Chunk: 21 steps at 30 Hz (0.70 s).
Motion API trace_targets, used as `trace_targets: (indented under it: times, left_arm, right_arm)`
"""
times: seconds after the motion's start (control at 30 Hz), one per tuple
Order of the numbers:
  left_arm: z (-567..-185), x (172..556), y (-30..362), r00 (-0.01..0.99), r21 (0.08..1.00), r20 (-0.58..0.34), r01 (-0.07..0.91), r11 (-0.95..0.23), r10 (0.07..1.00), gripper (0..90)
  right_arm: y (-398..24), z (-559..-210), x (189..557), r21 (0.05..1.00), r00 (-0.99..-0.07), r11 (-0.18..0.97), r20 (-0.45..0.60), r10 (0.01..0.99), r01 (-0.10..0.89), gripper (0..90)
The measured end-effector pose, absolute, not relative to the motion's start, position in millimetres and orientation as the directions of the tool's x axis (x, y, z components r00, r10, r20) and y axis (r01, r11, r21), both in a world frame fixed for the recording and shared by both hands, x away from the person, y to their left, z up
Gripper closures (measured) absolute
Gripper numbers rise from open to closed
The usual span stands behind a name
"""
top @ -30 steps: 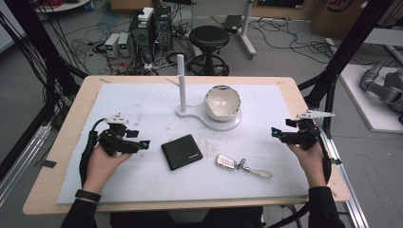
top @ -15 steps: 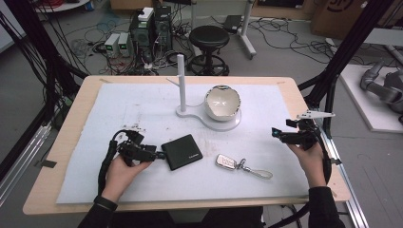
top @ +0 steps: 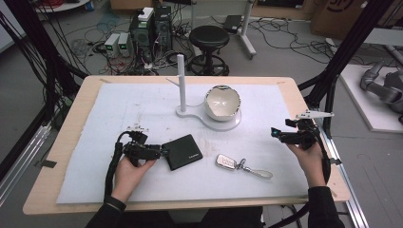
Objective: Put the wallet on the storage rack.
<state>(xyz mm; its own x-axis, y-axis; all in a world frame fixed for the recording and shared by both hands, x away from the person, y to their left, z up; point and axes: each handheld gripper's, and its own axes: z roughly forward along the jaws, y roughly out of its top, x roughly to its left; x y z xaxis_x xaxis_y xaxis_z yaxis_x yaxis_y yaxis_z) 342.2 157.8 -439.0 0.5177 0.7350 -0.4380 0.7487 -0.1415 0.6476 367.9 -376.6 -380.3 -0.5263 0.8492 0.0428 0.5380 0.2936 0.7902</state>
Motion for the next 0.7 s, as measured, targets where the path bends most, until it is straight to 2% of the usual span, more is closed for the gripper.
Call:
trace_targets:
  times: [0.13, 0.27, 0.43, 0.7]
  left_arm:
    - [-441.8, 346.9, 161.5, 0.48, 0.651, -0.466, 0.755, -0.079, 0.743, 40.5]
    - [-445.7, 350.8, 159.4, 0.473, 0.644, -0.511, 0.763, -0.044, 0.717, 47.8]
    - [-447.0, 352.3, 154.8, 0.471, 0.649, -0.498, 0.759, -0.046, 0.728, 56.3]
    - [-449.9, 353.8, 154.1, 0.468, 0.648, -0.531, 0.762, -0.017, 0.706, 67.5]
  right_arm:
    - [-376.1, -380.9, 368.5, 0.788, -0.527, 0.295, 0.044, 0.849, 0.54, 21.5]
    - [-375.0, -381.4, 369.5, 0.787, -0.529, 0.3, 0.039, 0.848, 0.539, 21.5]
    - [-373.5, -382.0, 370.9, 0.783, -0.531, 0.305, 0.037, 0.847, 0.542, 21.5]
    - [-368.8, -383.6, 373.2, 0.777, -0.538, 0.317, 0.033, 0.842, 0.544, 21.6]
